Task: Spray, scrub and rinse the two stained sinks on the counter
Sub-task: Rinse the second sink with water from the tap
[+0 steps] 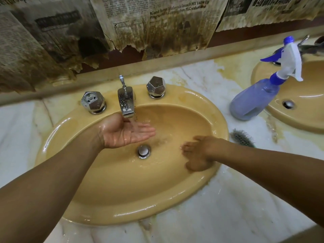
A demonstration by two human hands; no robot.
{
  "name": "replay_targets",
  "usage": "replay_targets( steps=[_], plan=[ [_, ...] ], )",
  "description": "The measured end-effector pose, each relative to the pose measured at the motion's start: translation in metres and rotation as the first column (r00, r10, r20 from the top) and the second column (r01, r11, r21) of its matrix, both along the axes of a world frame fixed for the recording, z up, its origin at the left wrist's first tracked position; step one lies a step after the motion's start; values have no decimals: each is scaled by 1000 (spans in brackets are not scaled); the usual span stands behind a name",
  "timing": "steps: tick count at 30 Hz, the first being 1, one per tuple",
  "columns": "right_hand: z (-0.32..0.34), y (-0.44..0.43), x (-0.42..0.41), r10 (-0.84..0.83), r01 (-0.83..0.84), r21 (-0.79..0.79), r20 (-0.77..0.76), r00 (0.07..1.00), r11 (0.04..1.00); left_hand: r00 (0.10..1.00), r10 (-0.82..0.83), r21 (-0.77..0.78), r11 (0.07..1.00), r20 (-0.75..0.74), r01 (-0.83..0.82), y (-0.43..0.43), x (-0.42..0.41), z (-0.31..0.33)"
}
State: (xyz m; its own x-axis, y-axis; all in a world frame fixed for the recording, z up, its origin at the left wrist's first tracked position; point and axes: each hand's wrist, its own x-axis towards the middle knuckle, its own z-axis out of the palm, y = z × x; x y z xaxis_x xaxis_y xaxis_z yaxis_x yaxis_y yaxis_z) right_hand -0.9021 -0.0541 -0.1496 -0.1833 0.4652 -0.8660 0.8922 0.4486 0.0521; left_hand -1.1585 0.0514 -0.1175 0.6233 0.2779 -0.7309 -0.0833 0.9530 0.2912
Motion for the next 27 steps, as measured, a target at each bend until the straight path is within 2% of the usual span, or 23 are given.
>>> replay_targets(
  steps=[2, 5, 7, 8, 9, 11, 13, 14, 15, 18, 19, 21, 23, 25, 27],
  plan=[
    [4, 5, 0, -16, 17, 30, -14, 1000, 999, 989, 24, -85, 996, 147, -12, -17, 20, 4],
    [5, 13, -1, -111, 134, 191, -126, 986, 972, 943, -156, -138, 969, 292, 203, -53, 49, 1],
    [0, 20, -2, -96, 177, 265, -291, 952, 948, 915, -233, -160, 941, 331, 297, -65, 52, -4],
    [-1, 22, -4, -120, 222, 269, -350, 929, 937, 922, -232, -150, 946, 310, 288, -63, 48, -6],
    [-4, 21, -7, -169, 280, 239, -400, 901, 930, 944, -204, -128, 962, 259, 243, -59, 42, -6],
    [-13, 14, -16, -169, 238, 143, -377, 910, 961, 990, -78, -43, 996, 114, 84, -44, 25, -12],
    [-19, 3, -28, -127, 119, -46, -263, 956, 992, 999, 35, 45, 998, 27, -37, -25, 7, -14],
    [-20, -2, -30, -51, 29, -116, -194, 980, 993, 997, 75, 71, 995, 5, -75, -17, -1, -13],
    [-22, -1, -27, -14, -6, -128, -152, 988, 992, 995, 98, 85, 992, -17, -96, -10, -7, -13],
    [-23, 1, -21, 2, -2, 2, -31, 1000, 1000, 998, 19, 58, 998, -53, -16, 2, -15, -12],
    [-17, -3, -30, -47, 44, -56, -63, 997, 997, 998, -45, 33, 998, -47, 46, 3, -15, -11],
    [-14, -15, -75, -231, 143, -350, -224, 947, 926, 987, -159, -6, 987, -1, 159, 2, -12, -11],
    [-20, -25, -125, -299, 69, -524, -370, 879, 849, 970, -224, -41, 973, 94, 228, -3, -4, -10],
    [-36, -27, -138, -256, 20, -500, -408, 876, 866, 951, -265, -77, 957, 161, 279, -10, 4, -10],
    [-42, -22, -106, -232, 87, -419, -308, 923, 904, 946, -285, -90, 950, 153, 300, -15, 6, -13]
  ],
)
